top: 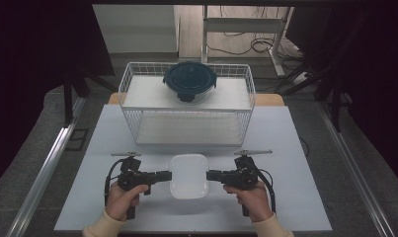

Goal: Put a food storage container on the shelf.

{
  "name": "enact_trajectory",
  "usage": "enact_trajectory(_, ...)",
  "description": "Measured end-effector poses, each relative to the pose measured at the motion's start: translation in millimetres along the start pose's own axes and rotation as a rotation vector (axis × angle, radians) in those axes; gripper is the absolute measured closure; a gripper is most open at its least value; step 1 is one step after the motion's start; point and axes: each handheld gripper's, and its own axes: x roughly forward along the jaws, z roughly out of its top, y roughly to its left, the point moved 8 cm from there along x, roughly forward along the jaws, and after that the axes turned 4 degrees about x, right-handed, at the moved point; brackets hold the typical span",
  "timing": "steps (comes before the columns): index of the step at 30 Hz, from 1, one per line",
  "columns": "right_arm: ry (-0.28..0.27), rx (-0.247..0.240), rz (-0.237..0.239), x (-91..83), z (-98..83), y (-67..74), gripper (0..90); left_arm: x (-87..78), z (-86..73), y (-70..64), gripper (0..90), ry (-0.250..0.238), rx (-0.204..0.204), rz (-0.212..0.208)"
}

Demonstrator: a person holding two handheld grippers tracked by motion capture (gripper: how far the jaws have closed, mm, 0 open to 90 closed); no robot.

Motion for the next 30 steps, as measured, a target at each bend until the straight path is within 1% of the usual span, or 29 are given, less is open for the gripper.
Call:
enact_trajectory(2, -0.008, -0.019, -0.002, -2.1, 1.7, 2.8, 79.2, -3.3, 2.2, -4.2, 80.1, -0.009, 0.012, -0.011)
enact_trajectory(6, -0.014, -0.039, -0.008, -4.7, 3.4, 6.7, 79.0, -5.9, 4.0, -8.1, 80.3, -0.014, 0.030, -0.007)
enact_trajectory(8, -0.016, -0.043, -0.009, -5.9, 4.1, 8.1, 79.0, -6.5, 4.4, -9.3, 80.3, -0.015, 0.028, -0.008)
enact_trajectory(11, -0.021, -0.053, -0.009, -7.3, 5.4, 9.7, 79.0, -7.5, 6.0, -10.3, 80.3, -0.018, 0.041, -0.010)
enact_trajectory(20, -0.034, -0.075, -0.010, -10.9, 8.9, 14.2, 79.0, -10.9, 10.7, -15.8, 80.4, -0.027, 0.061, -0.005)
enact_trajectory(23, -0.039, -0.083, -0.010, -12.5, 11.4, 16.0, 79.0, -12.4, 15.2, -17.3, 80.4, -0.028, 0.079, -0.006)
enact_trajectory(24, -0.042, -0.089, -0.012, -13.2, 13.1, 16.6, 79.0, -12.6, 16.3, -18.0, 80.4, -0.029, 0.079, -0.005)
enact_trajectory(27, -0.050, -0.101, -0.013, -16.7, 19.1, 19.3, 79.0, -15.5, 25.9, -22.8, 80.6, -0.035, 0.113, 0.001)
enact_trajectory(30, -0.072, -0.118, -0.013, -21.7, 28.4, 23.5, 79.0, -18.2, 36.8, -28.1, 80.7, -0.046, 0.136, 0.004)
